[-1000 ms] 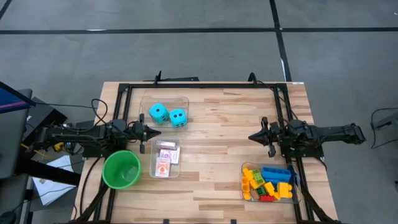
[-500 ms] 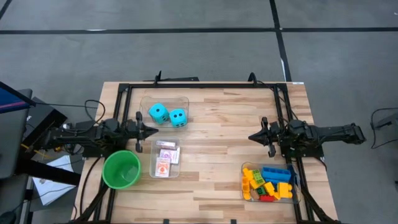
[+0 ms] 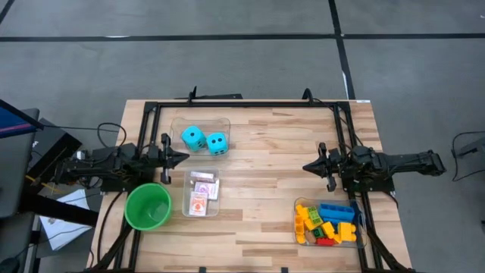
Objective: Pick & Place Toys
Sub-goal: Return to Home Position
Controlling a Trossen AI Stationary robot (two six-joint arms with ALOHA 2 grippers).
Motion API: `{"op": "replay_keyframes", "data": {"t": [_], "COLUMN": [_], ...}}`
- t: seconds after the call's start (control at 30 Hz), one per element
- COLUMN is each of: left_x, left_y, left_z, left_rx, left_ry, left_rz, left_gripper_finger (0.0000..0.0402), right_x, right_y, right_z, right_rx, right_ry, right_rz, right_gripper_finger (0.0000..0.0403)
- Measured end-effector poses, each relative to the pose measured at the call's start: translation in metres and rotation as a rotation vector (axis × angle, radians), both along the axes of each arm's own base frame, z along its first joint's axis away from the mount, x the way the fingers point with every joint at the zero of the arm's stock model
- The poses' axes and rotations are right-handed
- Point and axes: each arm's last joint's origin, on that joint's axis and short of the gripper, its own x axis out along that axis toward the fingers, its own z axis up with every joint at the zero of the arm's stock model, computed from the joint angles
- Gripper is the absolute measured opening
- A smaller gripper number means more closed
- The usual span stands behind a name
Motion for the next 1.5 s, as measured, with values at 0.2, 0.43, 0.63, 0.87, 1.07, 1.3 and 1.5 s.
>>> {"op": "replay_keyframes", "data": {"t": [0.2,0.43,0.63,0.87,1.07,1.3,1.5], "left_x": [-0.0001,-0.0001,-0.0001,-0.0001,-0.0001,-0.0001,-0.0005], "left_y": [0.0,0.0,0.0,0.0001,0.0001,0.0004,0.0037], "left_z": [0.0004,0.0004,0.0004,0.0004,0.0005,0.0006,0.0006], "left_rx": [0.0,0.0,0.0,0.0,0.0,0.0,0.001], "left_ry": [-0.004,-0.004,-0.004,-0.004,-0.006,-0.006,-0.006], "left_rz": [-0.001,0.0,0.0,0.003,0.003,0.006,0.038], "left_gripper_finger": [0.0003,0.0003,0.0003,0.0003,0.0003,0.0003,0.0003], "right_x": [0.0,0.0,0.0,0.0,0.0,0.0,0.0], "right_y": [0.0,0.0,-0.0001,-0.0001,-0.0001,-0.0001,-0.0001], "right_z": [0.0,0.0,0.0,0.0,0.0,0.0,0.0], "right_rx": [0.0,0.0,0.0,0.0,0.0,0.0,0.0], "right_ry": [0.0,0.0,0.0,0.0,0.0,0.0,0.0], "right_rz": [0.0,0.0,-0.001,-0.001,-0.001,-0.001,-0.001], "right_gripper_finger": [0.0,0.0,0.0,0.0,0.0,0.0,0.0]}}
